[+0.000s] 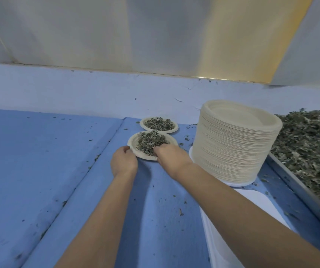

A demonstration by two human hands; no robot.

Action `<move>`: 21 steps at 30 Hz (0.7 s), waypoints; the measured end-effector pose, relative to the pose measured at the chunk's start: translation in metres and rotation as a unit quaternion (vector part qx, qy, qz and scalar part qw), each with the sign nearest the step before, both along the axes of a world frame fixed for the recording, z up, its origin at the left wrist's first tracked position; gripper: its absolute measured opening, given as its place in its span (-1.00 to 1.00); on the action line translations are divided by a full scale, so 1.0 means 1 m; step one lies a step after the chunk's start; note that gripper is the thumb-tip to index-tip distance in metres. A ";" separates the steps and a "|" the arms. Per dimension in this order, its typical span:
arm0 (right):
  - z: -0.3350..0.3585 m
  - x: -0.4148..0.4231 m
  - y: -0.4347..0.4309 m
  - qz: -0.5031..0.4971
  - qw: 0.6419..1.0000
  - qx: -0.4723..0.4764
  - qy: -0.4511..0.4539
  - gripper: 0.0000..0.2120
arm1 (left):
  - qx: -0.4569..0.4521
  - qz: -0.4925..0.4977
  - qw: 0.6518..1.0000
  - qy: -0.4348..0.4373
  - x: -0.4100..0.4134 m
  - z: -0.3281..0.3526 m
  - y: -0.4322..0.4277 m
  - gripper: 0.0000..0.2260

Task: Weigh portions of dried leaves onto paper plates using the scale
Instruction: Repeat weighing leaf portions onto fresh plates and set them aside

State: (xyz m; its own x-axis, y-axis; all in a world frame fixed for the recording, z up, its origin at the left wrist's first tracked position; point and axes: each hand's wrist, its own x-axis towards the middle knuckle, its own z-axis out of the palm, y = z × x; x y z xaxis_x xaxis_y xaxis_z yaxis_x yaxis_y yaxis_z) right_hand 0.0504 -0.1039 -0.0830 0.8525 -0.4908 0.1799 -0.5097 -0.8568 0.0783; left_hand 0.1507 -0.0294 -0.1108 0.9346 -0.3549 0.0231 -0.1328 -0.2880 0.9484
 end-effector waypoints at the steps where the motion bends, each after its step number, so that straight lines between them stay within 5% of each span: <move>1: 0.000 0.000 0.001 0.001 1.000 -0.001 0.002 -0.76 | 0.002 -0.006 1.000 0.006 0.000 0.000 0.000 -0.66; 11: 0.004 -0.009 0.004 -0.013 1.000 -0.003 0.007 -0.60 | 0.003 -0.076 0.996 0.035 -0.001 0.000 -0.001 -0.62; 21: 0.027 -0.036 0.028 0.006 0.998 -0.012 -0.065 -0.77 | -0.095 -0.040 0.993 0.051 -0.034 0.022 0.011 -0.69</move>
State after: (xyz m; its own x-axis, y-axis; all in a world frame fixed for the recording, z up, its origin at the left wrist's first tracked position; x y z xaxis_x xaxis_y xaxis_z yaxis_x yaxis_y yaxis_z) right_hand 0.0142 -0.0763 -0.0561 0.8269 -0.4754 0.3004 -0.5073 -0.8611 0.0337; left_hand 0.1166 -0.0179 -0.0887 0.9049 -0.4257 0.0027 -0.0479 -0.0956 0.9943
